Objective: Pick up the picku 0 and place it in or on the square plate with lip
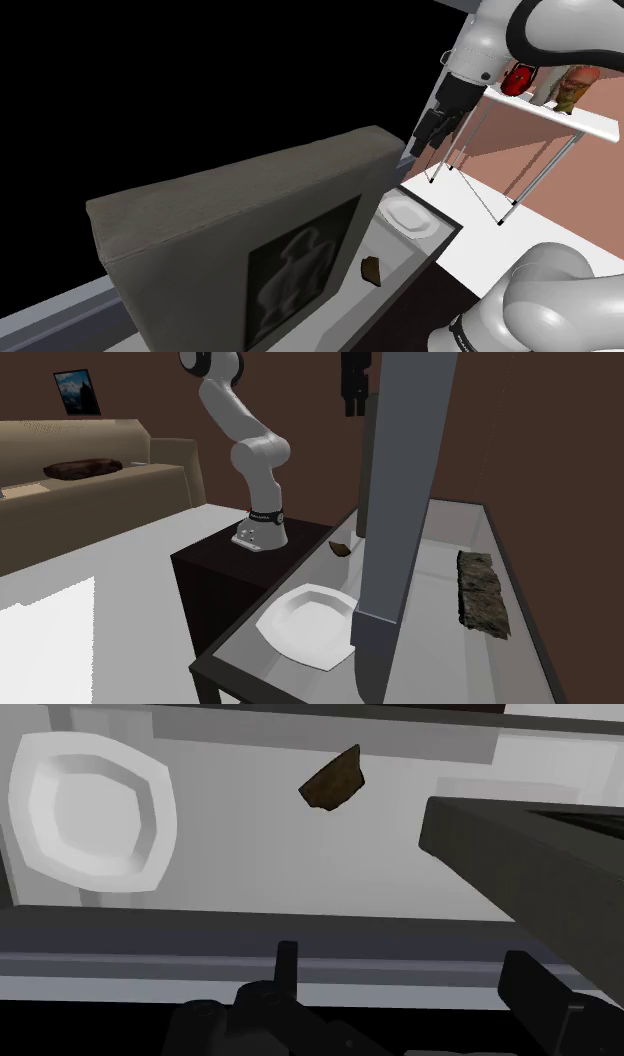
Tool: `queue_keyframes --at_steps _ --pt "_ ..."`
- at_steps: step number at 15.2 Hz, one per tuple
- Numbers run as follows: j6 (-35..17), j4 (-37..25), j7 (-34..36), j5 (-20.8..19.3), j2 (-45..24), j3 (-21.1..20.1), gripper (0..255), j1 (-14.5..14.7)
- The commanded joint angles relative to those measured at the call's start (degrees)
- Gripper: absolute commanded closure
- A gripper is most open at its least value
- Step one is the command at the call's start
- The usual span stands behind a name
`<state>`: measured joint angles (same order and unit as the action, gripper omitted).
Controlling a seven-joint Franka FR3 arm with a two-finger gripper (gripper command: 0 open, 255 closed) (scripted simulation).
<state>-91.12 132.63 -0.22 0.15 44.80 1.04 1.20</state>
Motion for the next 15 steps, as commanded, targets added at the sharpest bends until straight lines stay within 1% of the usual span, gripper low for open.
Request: queue_keyframes --at_steps 1,8,15 --pt "0.0 0.0 0.0 0.0 0.0 0.0 0 0.0" --pt "-9.89 11.82 6.57 1.67 -1.61 -0.66 0 -2.45" --pt "-21.19 21.72 12.74 3.91 -6.44 -1.39 0 -4.41"
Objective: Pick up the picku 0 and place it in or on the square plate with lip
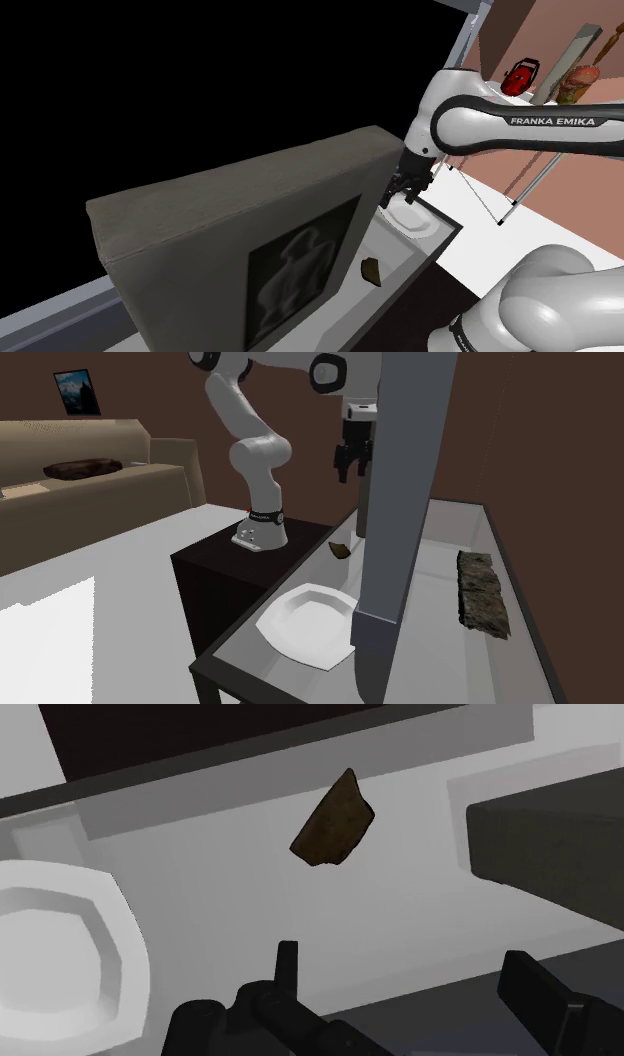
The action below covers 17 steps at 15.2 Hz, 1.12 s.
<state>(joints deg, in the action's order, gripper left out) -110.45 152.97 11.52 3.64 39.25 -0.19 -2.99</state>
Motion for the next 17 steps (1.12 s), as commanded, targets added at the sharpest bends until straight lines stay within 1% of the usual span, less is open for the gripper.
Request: queue_keyframes --at_steps 1,5,9,12,15,17 --pt "-3.63 2.6 1.83 0.8 -1.92 -0.27 0 -0.45" --pt "-11.23 7.01 4.99 2.58 -7.0 -0.62 0 -1.12" --pt "-19.65 10.41 7.66 4.95 -13.86 -0.86 0 -1.36" --pt "-26.46 12.18 9.12 7.4 -20.27 -0.83 0 -1.08" --pt "-33.5 13.14 9.65 11.02 -27.73 -0.6 0 -0.23" --pt "-35.64 13.36 9.26 12.23 -29.86 -0.6 0 0.2"
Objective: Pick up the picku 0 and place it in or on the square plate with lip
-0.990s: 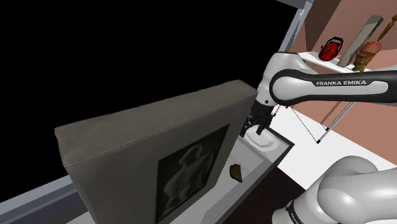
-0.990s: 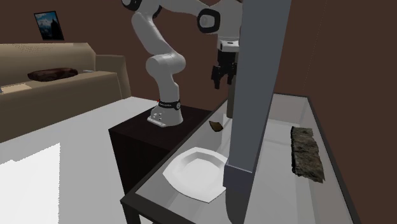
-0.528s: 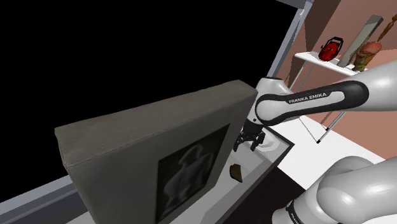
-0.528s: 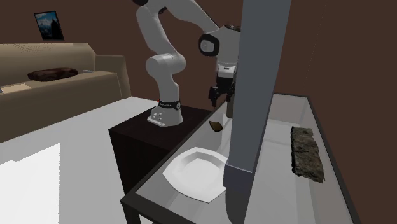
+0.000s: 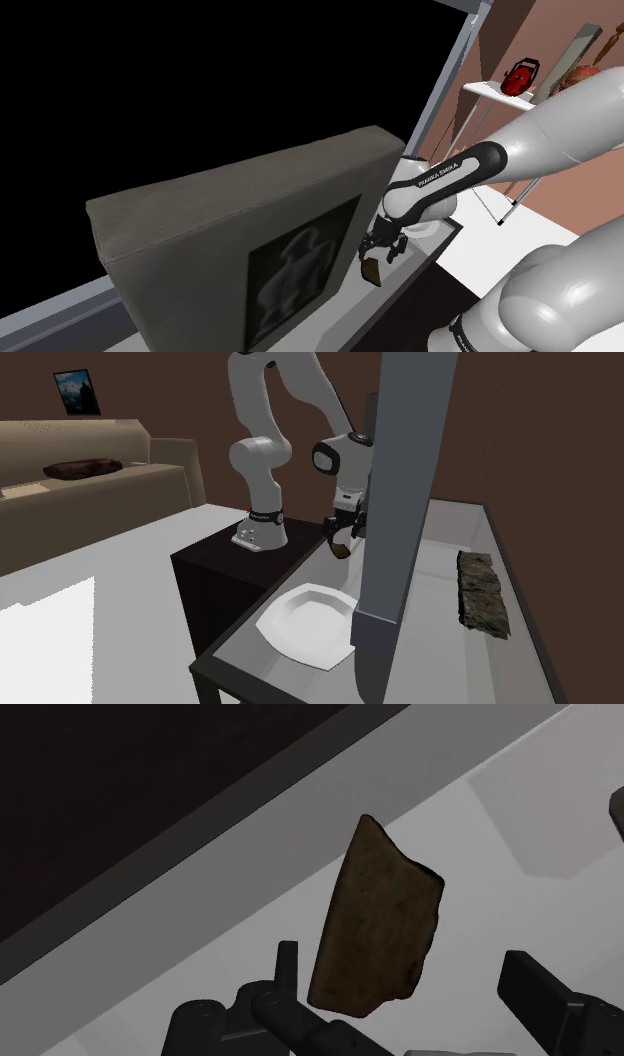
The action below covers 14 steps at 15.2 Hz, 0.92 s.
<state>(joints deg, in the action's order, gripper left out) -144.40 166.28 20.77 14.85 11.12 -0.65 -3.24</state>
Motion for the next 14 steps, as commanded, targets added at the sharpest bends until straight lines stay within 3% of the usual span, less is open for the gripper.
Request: queue_keyframes --at_steps 1,7,14 --pt "-2.84 0.19 -0.35 1.61 -2.74 -0.17 0 0.72" --pt "-9.17 0.53 -3.18 5.91 -8.86 -0.59 0 2.25" --pt "-9.16 0.52 -3.17 5.9 -8.85 -0.61 0 2.23"
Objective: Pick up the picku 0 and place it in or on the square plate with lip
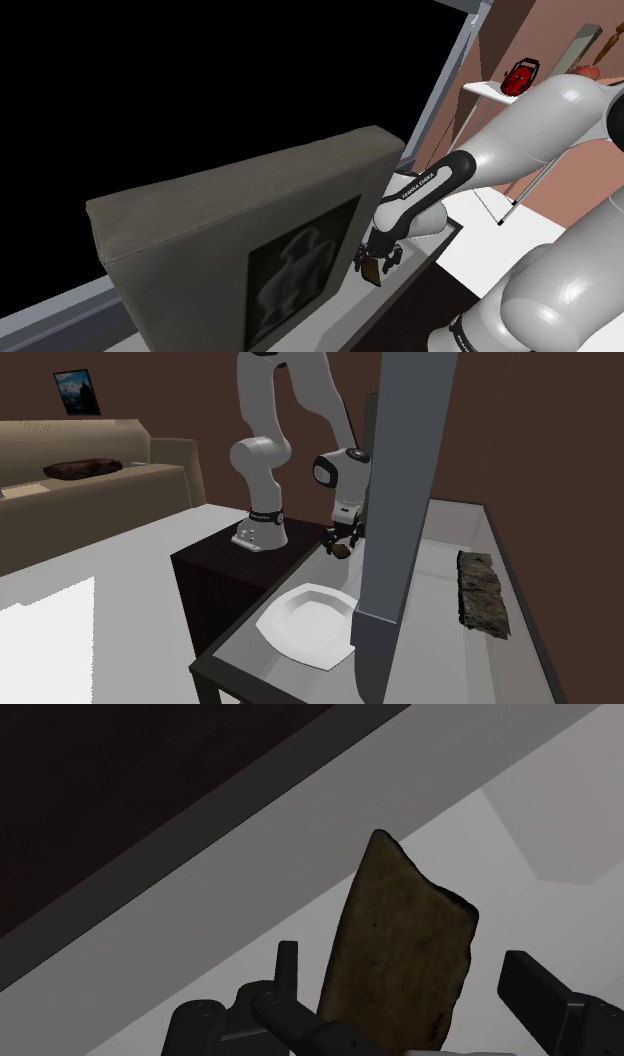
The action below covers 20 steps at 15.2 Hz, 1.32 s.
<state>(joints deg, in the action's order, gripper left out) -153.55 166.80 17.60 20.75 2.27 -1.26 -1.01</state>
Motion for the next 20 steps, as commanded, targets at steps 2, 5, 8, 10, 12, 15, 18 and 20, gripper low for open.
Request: queue_keyframes --at_steps 2,5,8,10,12,15,18,20 --pt "0.0 0.0 0.0 0.0 0.0 0.0 255 0.0" --pt "-0.01 0.0 0.0 0.01 0.0 0.0 255 0.01" --pt "0.0 -0.02 -0.01 0.0 -0.02 0.0 255 0.0" --pt "-0.01 0.0 -0.01 0.01 -0.01 0.01 255 0.01" --pt "2.19 0.3 1.33 -1.59 2.57 0.11 255 -0.33" --pt "5.61 0.55 3.01 -3.54 6.34 0.09 255 -0.91" --pt "9.11 0.59 4.35 -5.06 9.96 -0.02 255 -1.47" --pt "11.47 0.51 5.11 -5.88 12.27 -0.1 255 -1.81"
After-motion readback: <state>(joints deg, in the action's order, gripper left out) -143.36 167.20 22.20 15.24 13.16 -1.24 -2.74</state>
